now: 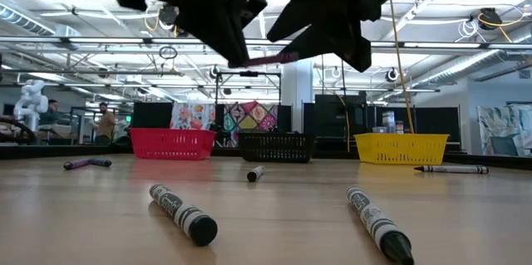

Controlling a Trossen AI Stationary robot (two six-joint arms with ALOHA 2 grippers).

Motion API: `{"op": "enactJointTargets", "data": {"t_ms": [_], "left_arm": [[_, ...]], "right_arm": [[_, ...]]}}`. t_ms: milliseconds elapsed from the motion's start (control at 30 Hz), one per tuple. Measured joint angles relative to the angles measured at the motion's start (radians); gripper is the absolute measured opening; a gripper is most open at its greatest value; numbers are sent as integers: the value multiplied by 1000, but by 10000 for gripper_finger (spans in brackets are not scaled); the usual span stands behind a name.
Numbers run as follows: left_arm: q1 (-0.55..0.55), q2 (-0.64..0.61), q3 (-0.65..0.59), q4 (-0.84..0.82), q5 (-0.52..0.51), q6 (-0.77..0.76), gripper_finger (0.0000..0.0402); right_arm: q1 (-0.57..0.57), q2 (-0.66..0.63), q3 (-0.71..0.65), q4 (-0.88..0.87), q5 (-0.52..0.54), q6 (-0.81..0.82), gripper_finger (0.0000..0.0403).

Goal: Sort crayons
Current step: Put the violet crayon into the yellow bin

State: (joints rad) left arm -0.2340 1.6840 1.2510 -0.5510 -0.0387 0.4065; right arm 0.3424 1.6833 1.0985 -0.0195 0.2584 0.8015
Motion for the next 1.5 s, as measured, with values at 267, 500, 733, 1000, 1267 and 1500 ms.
{"op": "enactJointTargets", "data": {"t_ms": [267,500,733,1000,1267,1500], "left_arm": [[-1,0,34,-20,-23,3,1],[-1,0,34,-13,-23,3,1],[-1,0,34,-1,-23,3,1],[-1,0,34,-2,-28,1,0],[10,0,34,-34,-125,23,1],[68,0,33,-138,-130,27,1]], "right_arm": [[0,0,0,-21,1,16,114],[-3,0,0,-13,2,2,114],[-2,0,0,-10,1,-2,61],[-3,0,0,-24,2,23,8],[-16,0,0,-109,28,34,4],[-54,0,0,-294,54,80,3]]}}
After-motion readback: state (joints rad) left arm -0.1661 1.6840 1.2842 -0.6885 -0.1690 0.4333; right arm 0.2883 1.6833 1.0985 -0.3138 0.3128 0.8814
